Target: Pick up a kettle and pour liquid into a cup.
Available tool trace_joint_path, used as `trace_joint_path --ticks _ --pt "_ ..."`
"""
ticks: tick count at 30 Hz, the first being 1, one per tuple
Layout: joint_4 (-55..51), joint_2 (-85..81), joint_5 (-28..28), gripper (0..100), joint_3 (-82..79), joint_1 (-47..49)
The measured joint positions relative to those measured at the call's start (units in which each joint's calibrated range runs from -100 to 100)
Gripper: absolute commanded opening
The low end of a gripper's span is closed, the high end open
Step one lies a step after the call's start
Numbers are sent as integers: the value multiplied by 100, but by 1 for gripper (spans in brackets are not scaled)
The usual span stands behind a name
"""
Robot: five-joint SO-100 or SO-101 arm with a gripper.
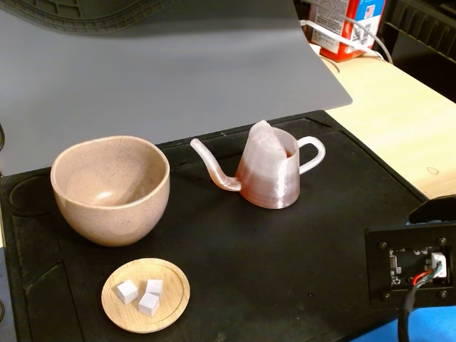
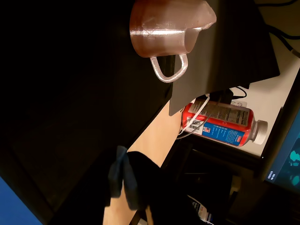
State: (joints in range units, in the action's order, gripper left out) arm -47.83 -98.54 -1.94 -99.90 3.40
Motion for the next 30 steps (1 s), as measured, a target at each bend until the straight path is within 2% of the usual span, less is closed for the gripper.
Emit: trace_joint_path --ticks 30 --pt "0 0 0 1 0 -53"
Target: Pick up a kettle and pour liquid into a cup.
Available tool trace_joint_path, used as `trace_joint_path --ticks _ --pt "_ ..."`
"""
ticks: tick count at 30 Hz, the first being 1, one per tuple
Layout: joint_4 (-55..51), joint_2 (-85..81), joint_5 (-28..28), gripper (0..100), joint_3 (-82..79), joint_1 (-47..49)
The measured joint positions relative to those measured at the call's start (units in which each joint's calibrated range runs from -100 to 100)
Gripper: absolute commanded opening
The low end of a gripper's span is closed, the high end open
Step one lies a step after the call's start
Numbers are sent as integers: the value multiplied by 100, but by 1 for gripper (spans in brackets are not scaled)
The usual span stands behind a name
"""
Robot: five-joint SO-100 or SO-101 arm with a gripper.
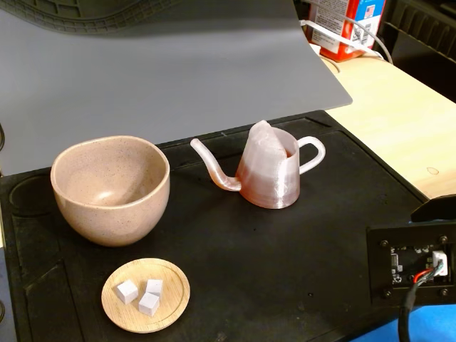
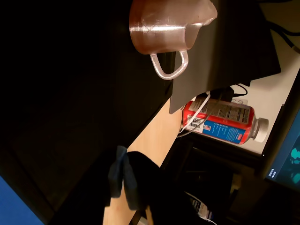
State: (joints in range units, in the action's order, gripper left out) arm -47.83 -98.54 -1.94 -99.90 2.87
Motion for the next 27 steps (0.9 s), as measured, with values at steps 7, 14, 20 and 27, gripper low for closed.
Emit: trace_joint_path --ticks 7,14,20,27 --pt "-9 0 0 1 0 30" --pt "-9 0 -807 1 0 30" --pt "-9 0 -2556 1 0 189" --pt "1129 26 -3227 1 0 491"
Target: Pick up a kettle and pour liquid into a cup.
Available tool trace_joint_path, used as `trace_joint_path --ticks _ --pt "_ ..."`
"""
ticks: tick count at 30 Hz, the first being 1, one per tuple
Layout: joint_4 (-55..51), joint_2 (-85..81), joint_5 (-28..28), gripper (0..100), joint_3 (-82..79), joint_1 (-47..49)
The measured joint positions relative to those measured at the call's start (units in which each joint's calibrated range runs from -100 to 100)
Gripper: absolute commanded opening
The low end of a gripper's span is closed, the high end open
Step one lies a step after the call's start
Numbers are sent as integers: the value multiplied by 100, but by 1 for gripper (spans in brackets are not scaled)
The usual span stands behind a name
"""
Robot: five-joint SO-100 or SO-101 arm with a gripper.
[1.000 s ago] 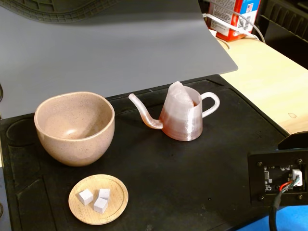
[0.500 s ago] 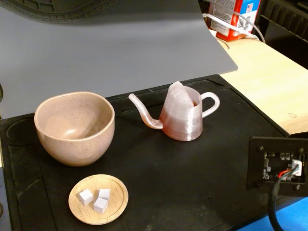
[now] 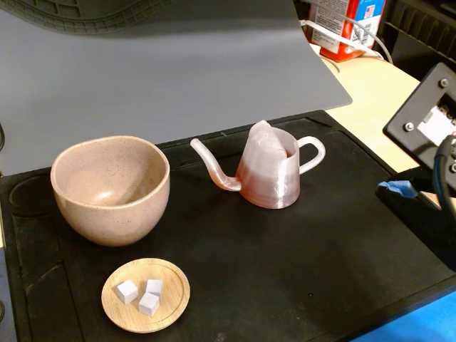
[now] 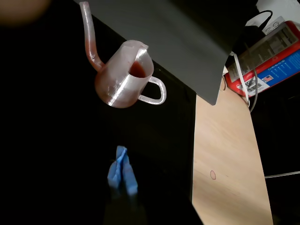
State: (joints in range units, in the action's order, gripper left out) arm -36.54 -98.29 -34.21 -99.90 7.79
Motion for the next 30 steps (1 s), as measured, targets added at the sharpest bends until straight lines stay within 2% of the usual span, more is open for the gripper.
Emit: trace_joint_path --ticks 6,10,13,14,18,19,21,25,30 --pt "674 0 -330 1 0 0" --pt "928 223 -361 1 -10 0" --pt "2188 1190 -367 1 -10 0" --pt "2293 1353 -367 1 -10 0" --pt "4639 3553 -367 1 58 -370" --pt "4770 3622 -367 1 58 -385" --pt "5856 4658 -351 1 78 -514" --pt "6818 5659 -283 1 107 -854" --pt "7282 6327 -58 1 166 -839"
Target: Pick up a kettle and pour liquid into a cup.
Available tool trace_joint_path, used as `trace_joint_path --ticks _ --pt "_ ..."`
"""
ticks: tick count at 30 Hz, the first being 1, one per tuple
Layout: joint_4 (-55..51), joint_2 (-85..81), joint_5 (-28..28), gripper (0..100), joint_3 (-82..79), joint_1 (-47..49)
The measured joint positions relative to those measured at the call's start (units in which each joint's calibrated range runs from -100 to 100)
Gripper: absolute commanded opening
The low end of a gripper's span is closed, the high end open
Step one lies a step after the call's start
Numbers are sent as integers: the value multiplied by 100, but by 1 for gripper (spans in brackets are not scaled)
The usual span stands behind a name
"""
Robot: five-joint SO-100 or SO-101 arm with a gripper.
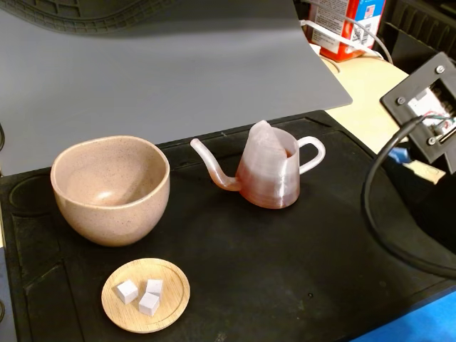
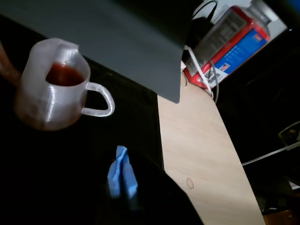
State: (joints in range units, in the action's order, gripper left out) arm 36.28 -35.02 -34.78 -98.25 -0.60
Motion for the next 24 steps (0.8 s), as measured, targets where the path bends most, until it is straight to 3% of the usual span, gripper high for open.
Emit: trace_joint_path --ticks 4,7,11,19,24 --pt "1199 1455 0 1 584 181" --pt "2573 3057 0 13 974 212" --pt "3982 4700 0 14 1451 234" --pt "4245 5240 267 14 2113 197" --pt "3877 5248 267 14 2444 219"
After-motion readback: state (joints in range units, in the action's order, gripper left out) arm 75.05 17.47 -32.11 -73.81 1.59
